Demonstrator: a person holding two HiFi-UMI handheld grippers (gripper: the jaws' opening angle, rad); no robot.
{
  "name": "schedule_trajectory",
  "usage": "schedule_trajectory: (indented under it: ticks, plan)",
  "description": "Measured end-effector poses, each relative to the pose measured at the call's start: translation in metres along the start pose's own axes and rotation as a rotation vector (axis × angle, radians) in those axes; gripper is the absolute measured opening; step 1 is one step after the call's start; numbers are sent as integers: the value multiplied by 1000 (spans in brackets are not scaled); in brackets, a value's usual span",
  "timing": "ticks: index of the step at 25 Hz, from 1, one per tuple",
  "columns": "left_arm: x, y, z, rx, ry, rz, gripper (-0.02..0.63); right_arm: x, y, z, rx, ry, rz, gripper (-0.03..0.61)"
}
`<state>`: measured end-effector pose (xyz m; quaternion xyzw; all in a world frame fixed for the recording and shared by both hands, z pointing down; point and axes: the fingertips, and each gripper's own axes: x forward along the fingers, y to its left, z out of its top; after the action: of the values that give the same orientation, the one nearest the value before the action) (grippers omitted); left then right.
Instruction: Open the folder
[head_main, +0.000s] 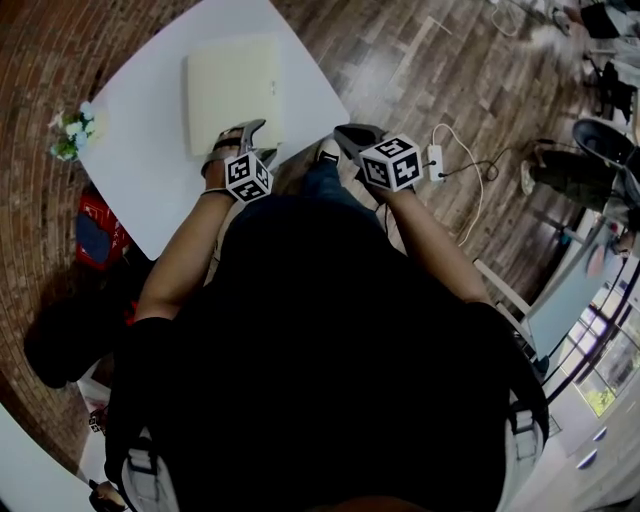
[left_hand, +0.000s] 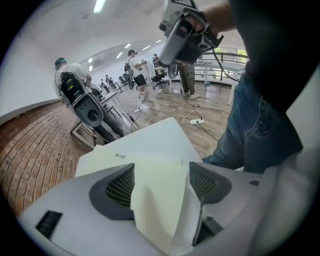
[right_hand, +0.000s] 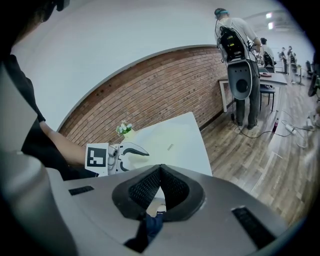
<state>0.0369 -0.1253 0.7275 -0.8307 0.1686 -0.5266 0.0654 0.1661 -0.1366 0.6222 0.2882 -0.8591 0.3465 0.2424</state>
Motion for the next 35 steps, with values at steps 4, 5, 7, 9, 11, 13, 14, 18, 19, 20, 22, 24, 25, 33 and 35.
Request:
schedule_trajectory:
  ticks: [4, 5, 7, 9, 11, 13, 14, 18, 19, 20, 22, 24, 25, 33, 35]
  plan:
    - [10, -5, -2, 42, 16, 1, 344, -1, -3, 0, 5, 1, -5, 23]
    - [11, -6, -3, 51, 22, 5, 345, -2, -3, 0, 5, 2, -5, 23]
    - [15, -6, -7, 57, 37, 21, 348, -2, -3, 0, 3, 6, -4, 23]
    - [17, -2, -13, 48, 58, 48, 353, -1, -4, 0, 0, 10, -2, 23]
    - [20, 1, -16, 44, 70, 64, 362, -1, -5, -1, -1, 16, 0, 23]
    - [22, 0, -16, 52, 72, 62, 364, -2, -7, -2, -1, 22, 1, 23]
    - [23, -2, -16, 59, 72, 57, 365, -2, -7, -3, -1, 25, 1, 23]
    - [27, -7, -18, 78, 79, 54, 368, -1, -7, -4, -5, 34, 6, 23]
    - [27, -7, -19, 80, 81, 58, 370, -1, -7, -4, -7, 35, 7, 23]
    - [28, -6, -19, 82, 82, 63, 370, -1, -7, -3, -9, 37, 8, 23]
    - [30, -5, -20, 82, 81, 76, 371, -2, -9, -3, -12, 41, 9, 23]
    - [30, -2, -20, 82, 73, 95, 376, -2, -10, -5, -13, 45, 10, 23]
    - [30, -1, -19, 85, 69, 104, 377, -3, -11, -5, -14, 47, 11, 23]
    - [25, 3, -9, 75, 21, 129, 377, -6, -14, -8, -13, 51, 11, 23]
    - [23, 2, -8, 60, 17, 130, 377, -6, -13, -9, -16, 52, 16, 23]
